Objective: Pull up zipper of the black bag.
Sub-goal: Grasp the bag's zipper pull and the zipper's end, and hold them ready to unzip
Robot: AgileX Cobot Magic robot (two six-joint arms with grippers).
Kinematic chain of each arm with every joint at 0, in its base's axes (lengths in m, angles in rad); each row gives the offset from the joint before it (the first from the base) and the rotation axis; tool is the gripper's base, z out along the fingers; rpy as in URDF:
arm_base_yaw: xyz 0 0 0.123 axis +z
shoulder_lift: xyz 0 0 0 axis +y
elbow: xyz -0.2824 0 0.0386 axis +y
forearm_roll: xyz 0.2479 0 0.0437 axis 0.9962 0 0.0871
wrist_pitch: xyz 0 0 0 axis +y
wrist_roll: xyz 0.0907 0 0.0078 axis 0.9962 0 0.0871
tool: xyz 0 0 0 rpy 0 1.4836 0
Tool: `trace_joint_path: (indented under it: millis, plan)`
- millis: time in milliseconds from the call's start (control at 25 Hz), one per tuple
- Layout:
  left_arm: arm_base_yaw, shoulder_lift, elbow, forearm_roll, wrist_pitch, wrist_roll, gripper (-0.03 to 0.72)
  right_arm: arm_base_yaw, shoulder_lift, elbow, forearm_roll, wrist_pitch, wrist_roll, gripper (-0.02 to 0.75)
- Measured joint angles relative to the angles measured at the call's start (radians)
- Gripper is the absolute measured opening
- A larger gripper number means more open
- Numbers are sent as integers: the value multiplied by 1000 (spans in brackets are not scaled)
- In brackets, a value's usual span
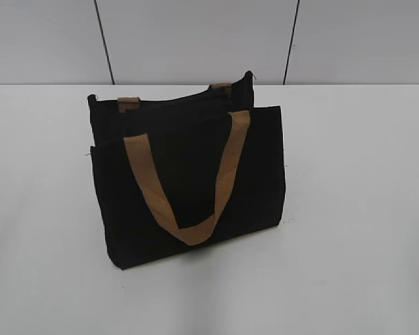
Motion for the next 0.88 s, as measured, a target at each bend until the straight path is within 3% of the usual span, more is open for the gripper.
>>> trace_joint_path:
  millis: [280, 480, 720, 880]
  plan:
    - [-1, 198, 156, 37, -545, 0, 659, 0, 0, 0, 0, 0, 0, 505]
    - [-1, 444, 300, 86, -949, -40, 603, 0, 0, 0, 0, 0, 0, 505]
    - [-1, 833, 318, 311, -1236, -314, 554, 0, 0, 0, 0, 0, 0, 505]
    - [13, 1078, 319, 584, -1404, -459, 550, 0, 0, 0, 0, 0, 0, 505]
